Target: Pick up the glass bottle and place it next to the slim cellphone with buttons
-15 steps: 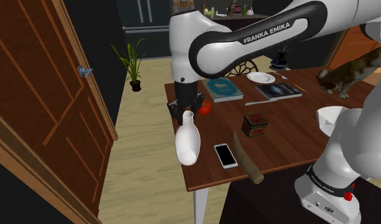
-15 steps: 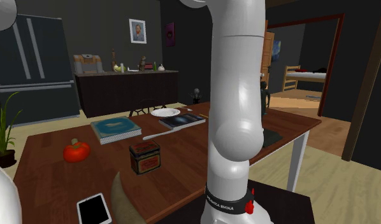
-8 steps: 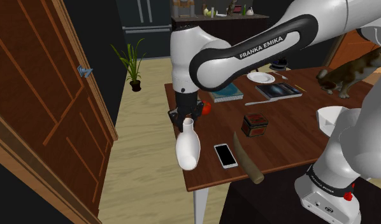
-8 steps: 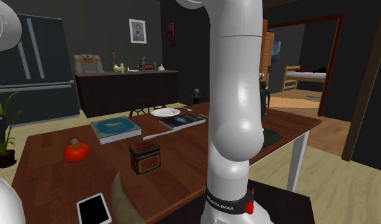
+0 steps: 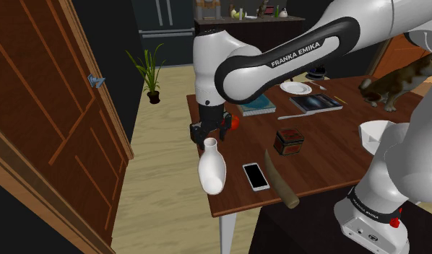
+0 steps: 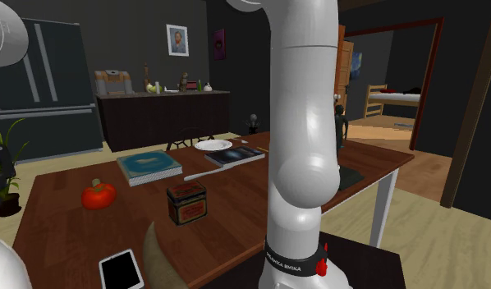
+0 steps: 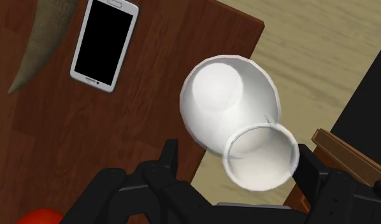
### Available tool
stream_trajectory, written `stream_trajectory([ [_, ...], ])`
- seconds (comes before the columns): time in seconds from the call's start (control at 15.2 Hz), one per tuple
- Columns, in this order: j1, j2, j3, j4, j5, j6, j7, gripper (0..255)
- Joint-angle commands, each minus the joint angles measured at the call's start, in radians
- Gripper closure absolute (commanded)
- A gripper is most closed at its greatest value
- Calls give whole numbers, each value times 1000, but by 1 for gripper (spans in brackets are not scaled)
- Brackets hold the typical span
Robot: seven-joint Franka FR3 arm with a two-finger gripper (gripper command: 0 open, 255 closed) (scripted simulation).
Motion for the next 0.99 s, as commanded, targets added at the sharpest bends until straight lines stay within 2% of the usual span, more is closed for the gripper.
stream_trajectory([
  [0.0,0,0,0,0,0,0,0,0],
  [0.2,0,0,0,0,0,0,0,0],
  [0.46,-3,-32,-3,93,8,-123,-6,0],
  [0.92,-3,-32,-3,93,8,-123,-6,0],
])
